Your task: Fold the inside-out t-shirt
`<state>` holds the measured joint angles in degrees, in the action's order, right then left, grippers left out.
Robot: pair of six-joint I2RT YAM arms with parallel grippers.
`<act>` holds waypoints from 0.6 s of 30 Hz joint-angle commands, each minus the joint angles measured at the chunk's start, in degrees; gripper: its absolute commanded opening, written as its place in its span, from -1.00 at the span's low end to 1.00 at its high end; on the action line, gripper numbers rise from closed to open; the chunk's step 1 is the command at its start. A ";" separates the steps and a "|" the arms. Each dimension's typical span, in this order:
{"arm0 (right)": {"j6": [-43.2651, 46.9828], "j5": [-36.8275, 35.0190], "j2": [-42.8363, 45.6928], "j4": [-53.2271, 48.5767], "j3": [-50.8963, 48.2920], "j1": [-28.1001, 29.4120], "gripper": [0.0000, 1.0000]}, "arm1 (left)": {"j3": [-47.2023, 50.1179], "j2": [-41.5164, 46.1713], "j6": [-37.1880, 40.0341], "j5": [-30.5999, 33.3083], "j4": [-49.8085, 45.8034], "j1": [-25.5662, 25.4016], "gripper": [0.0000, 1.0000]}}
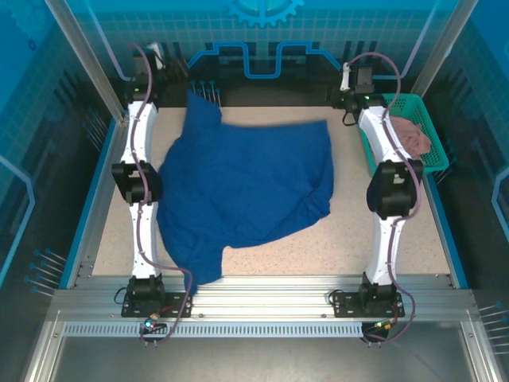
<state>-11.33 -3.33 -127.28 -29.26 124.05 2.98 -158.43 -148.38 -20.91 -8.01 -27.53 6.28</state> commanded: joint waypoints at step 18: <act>-2.81 -13.29 31.22 -8.98 -59.24 25.89 0.15 | 101.33 56.97 -22.56 -9.45 34.88 -10.80 0.60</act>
<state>-10.83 -10.31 -94.80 -37.63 66.74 27.62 -62.15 -92.25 -39.86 -13.61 1.91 -4.45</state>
